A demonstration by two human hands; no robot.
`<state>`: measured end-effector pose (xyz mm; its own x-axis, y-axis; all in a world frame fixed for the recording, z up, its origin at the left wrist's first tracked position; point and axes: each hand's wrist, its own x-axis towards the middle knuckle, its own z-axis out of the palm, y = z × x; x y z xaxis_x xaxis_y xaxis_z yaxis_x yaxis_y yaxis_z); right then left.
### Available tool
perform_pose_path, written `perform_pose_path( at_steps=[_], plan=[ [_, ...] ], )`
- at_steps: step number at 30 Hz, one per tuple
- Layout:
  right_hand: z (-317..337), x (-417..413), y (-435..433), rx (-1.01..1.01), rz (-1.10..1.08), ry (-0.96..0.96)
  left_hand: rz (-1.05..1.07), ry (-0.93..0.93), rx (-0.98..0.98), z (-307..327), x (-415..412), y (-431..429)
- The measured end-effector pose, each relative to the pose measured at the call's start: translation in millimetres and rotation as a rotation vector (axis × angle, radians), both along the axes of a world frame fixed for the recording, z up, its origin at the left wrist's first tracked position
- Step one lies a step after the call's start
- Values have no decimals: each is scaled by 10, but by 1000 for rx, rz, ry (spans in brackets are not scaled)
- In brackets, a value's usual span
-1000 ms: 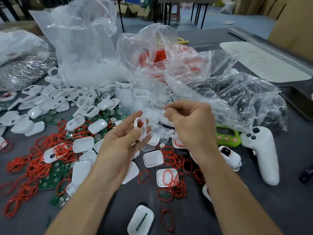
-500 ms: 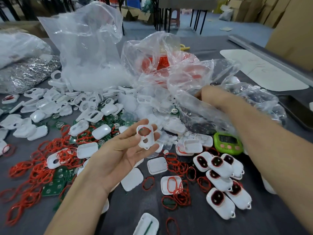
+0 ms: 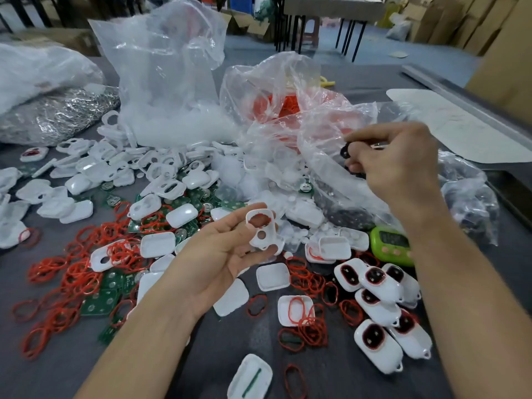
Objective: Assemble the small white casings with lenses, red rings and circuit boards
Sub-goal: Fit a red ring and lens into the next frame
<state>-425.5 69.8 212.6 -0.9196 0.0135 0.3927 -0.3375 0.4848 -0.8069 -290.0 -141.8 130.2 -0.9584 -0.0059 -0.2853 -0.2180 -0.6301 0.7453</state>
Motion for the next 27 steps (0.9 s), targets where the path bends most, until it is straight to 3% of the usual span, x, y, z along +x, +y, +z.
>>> perform_pose_path(
  at_steps=[2, 4, 7, 13, 21, 27],
  plan=[
    [-65, 332, -174, -323, 186, -174, 52, -11, -79, -28, -6, 28],
    [-230, 584, -335, -503, 300, -384, 102, -28, -120, -51, -6, 56],
    [-445, 784, -448, -705, 366, -585, 148, -21, -142, -52, 9, 79],
    [-575, 844, -495, -865, 449, -641, 175, 11, -146, -6, 27, 107],
    [-492, 876, -469, -1506, 508, -1207, 163, 17, -162, -7, 27, 98],
    [-490, 905, -502, -1504, 599, -1197, 158, 29, -144, -2, 37, 85]
  ],
)
